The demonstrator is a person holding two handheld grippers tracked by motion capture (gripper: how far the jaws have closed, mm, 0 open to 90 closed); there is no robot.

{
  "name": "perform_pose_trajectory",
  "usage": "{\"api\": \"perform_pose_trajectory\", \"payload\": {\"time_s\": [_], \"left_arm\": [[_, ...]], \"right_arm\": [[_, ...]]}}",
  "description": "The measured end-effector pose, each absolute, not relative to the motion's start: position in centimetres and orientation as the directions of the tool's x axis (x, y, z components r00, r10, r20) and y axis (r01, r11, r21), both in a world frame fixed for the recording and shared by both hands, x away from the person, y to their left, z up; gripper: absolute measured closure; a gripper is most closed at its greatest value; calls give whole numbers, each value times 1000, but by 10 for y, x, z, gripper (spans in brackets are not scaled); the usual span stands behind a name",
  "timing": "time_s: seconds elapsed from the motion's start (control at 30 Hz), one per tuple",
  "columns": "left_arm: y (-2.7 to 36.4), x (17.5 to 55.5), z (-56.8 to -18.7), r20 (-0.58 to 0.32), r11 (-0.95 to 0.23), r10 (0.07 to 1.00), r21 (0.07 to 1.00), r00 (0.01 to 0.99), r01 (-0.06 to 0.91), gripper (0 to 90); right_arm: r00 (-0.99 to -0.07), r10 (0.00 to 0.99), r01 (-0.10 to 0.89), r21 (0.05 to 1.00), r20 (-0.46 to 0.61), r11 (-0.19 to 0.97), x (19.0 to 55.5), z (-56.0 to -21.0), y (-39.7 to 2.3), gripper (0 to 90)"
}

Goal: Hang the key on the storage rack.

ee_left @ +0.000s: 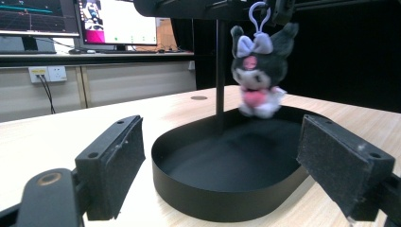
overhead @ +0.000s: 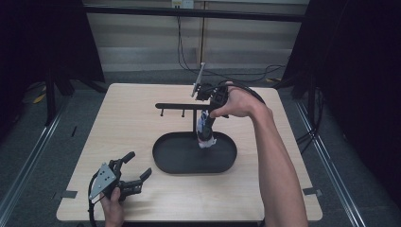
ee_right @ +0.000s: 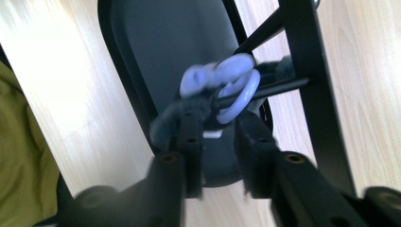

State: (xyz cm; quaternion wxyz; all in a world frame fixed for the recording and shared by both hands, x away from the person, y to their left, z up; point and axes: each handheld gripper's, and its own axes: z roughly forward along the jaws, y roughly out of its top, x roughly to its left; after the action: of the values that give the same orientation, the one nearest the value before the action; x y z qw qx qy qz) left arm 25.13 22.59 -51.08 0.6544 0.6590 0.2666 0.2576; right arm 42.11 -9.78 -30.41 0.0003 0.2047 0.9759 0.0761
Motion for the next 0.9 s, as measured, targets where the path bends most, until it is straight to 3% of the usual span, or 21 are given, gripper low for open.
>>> {"api": "perform_pose_trajectory", "payload": {"time_s": [0.23, 0.27, 0.6, 0.67, 0.9], "left_arm": [[226, 252, -511, -5, -4, 688, 1000, 726, 11, 154], [227, 251, -510, 3, -18, 686, 1000, 727, 13, 154], [227, 252, -511, 2, -14, 687, 1000, 727, 10, 154], [227, 252, -510, 4, -14, 686, 1000, 727, 8, 154], [227, 251, -510, 3, -14, 687, 1000, 727, 9, 154]], "right_arm": [[-918, 396, 394, 196, 29, 898, 408, -303, -104, 650], [-914, 406, 400, 218, 18, 890, 401, -301, -105, 603], [-895, 446, 426, 302, 4, 853, 375, -303, -111, 536], [-887, 461, 433, 371, 17, 821, 368, -305, -113, 516], [-881, 472, 432, 457, 30, 777, 345, -316, -120, 437]]}}
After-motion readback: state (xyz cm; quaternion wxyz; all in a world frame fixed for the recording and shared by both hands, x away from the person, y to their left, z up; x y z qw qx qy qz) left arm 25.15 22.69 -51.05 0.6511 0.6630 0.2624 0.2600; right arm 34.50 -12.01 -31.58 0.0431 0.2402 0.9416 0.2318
